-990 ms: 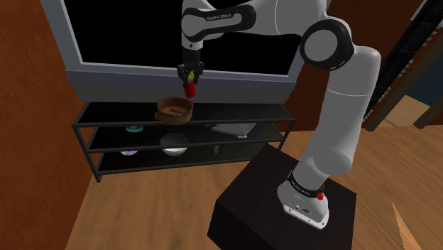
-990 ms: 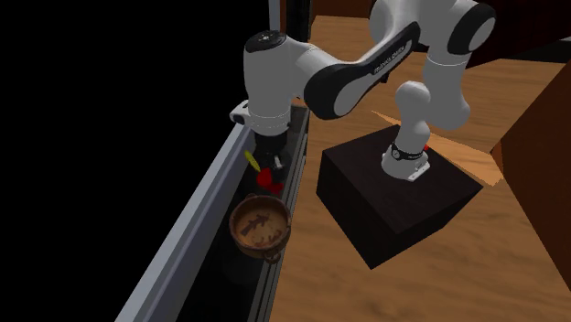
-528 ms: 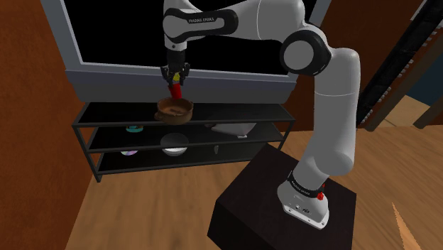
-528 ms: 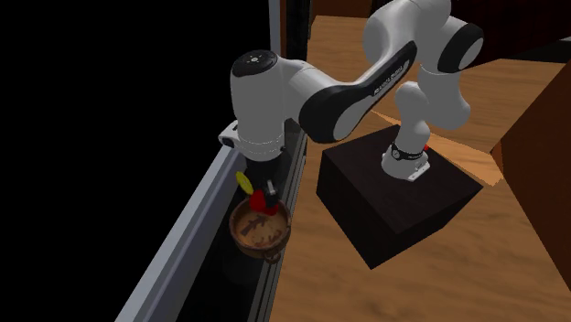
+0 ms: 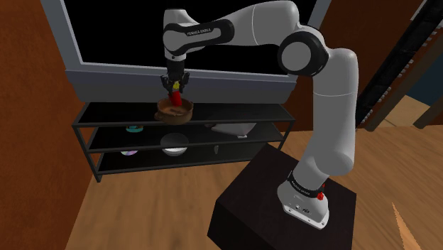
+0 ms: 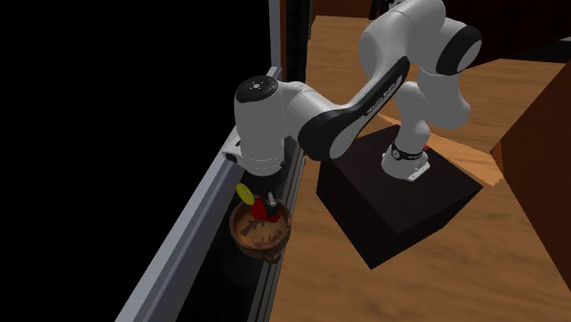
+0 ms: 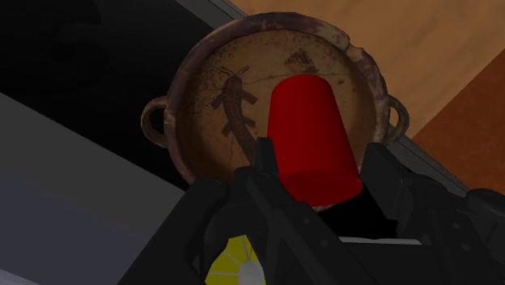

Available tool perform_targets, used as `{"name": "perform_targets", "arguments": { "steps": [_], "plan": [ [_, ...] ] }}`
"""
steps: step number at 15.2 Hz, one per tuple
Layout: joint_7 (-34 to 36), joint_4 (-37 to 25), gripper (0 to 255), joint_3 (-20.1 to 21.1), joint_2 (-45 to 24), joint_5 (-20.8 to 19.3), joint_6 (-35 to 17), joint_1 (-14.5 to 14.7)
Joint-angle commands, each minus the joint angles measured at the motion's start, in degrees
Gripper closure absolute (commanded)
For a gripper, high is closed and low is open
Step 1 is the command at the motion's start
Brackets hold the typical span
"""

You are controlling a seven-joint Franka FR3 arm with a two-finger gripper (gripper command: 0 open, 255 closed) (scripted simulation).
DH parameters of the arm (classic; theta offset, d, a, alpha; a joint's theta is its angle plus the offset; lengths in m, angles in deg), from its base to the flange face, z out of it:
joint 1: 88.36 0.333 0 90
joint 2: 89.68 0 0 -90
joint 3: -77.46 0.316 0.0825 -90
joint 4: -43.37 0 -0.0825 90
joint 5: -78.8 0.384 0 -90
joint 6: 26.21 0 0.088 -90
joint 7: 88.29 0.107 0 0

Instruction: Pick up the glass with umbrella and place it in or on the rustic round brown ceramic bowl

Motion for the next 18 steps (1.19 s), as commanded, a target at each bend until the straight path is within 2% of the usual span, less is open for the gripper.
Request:
{"name": "perform_targets", "arguments": {
  "steps": [1, 10, 11, 16, 18],
  "plan": [
    [0.05, 1.15, 255, 0.03, -0.25, 0.02, -1.44, 0.05],
    [0.04, 1.78, 255, 0.05, -0.48, 0.04, -2.32, 0.05],
    [0.04, 1.78, 0, 0.05, -0.49, 0.04, -2.32, 0.05],
    [0.04, 1.78, 0, 0.05, -0.48, 0.04, -2.31, 0.06],
    [0.1, -0.87, 0, 0.01, 0.33, -0.04, 1.15, 0.06]
  ]
}}
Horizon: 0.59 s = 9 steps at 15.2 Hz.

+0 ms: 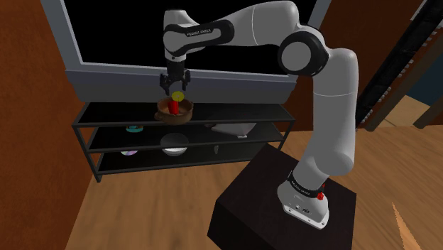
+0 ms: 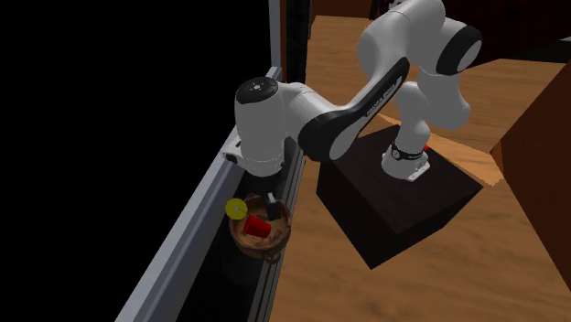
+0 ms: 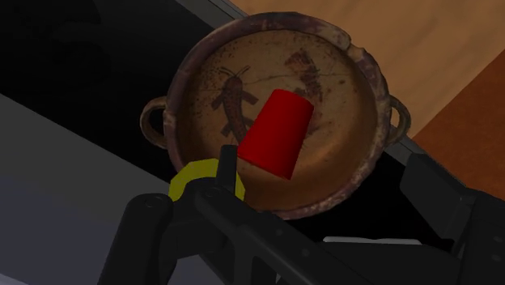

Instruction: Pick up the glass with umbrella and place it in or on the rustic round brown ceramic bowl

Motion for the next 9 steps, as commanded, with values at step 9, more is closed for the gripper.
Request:
{"name": "perform_targets", "arguments": {
  "steps": [9],
  "plan": [
    [0.17, -3.95, 0, -0.02, 0.77, -0.1, 4.75, 0.07]
  ]
}}
